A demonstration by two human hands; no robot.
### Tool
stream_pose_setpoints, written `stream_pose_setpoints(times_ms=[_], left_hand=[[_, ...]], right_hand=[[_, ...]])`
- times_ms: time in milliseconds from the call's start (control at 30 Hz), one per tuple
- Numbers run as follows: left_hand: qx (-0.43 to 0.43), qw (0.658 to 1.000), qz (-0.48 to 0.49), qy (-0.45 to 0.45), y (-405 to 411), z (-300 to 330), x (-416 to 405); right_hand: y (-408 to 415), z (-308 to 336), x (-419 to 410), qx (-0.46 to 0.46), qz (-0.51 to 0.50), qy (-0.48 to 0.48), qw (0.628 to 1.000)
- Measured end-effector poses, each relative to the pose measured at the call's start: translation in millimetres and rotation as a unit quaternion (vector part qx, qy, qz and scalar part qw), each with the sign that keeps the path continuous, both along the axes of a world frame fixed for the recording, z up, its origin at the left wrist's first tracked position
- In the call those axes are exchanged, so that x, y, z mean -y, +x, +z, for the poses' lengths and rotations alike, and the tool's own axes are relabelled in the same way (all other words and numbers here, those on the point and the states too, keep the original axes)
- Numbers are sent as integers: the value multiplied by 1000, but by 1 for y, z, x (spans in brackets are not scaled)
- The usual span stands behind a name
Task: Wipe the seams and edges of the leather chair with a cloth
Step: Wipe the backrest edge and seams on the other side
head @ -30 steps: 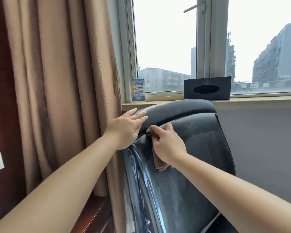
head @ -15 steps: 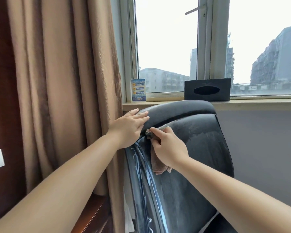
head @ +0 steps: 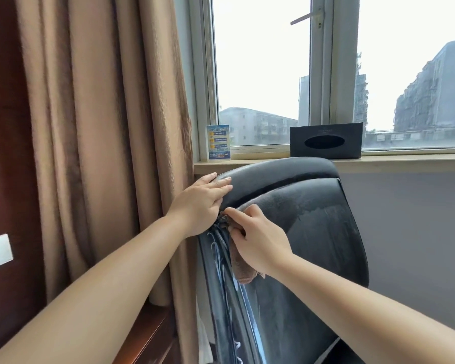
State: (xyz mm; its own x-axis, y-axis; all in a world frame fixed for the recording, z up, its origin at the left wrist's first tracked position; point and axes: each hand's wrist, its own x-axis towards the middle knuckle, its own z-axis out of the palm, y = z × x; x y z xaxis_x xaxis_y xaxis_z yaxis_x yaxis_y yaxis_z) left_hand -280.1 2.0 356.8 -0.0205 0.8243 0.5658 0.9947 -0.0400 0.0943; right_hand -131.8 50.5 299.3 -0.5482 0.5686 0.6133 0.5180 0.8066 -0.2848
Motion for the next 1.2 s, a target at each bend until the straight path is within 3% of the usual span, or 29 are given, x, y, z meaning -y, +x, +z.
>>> stream_pose_setpoints(times_ms=[100, 267, 367, 500, 633, 800, 900, 1033, 1200], left_hand=[[11, 1000, -2, 2, 0, 0, -1], [49, 999, -10, 8, -2, -1, -1], [68, 998, -10, 4, 0, 1, -3], [69, 997, -20, -13, -3, 2, 2], [45, 998, -27, -21, -6, 2, 2], [60, 998, -35, 2, -8, -4, 2], [80, 996, -39, 2, -9, -5, 1], [100, 994, -40, 5, -13, -7, 4], [115, 993, -33, 4, -9, -8, 8]], right_hand=[[-3, 7, -1, -39, -14, -44, 998], [-2, -7, 9, -7, 28, 3, 1000], [-7, 1, 6, -63, 11, -61, 996], [-5, -10, 13, -26, 33, -1, 999], [-4, 1, 1, -51, 2, -55, 997], [1, -7, 11, 18, 38, 23, 999], [-1, -1, 7, -13, 8, -12, 1000], [2, -6, 17, 62, 29, 58, 996], [-2, 4, 13, 47, 20, 39, 998]])
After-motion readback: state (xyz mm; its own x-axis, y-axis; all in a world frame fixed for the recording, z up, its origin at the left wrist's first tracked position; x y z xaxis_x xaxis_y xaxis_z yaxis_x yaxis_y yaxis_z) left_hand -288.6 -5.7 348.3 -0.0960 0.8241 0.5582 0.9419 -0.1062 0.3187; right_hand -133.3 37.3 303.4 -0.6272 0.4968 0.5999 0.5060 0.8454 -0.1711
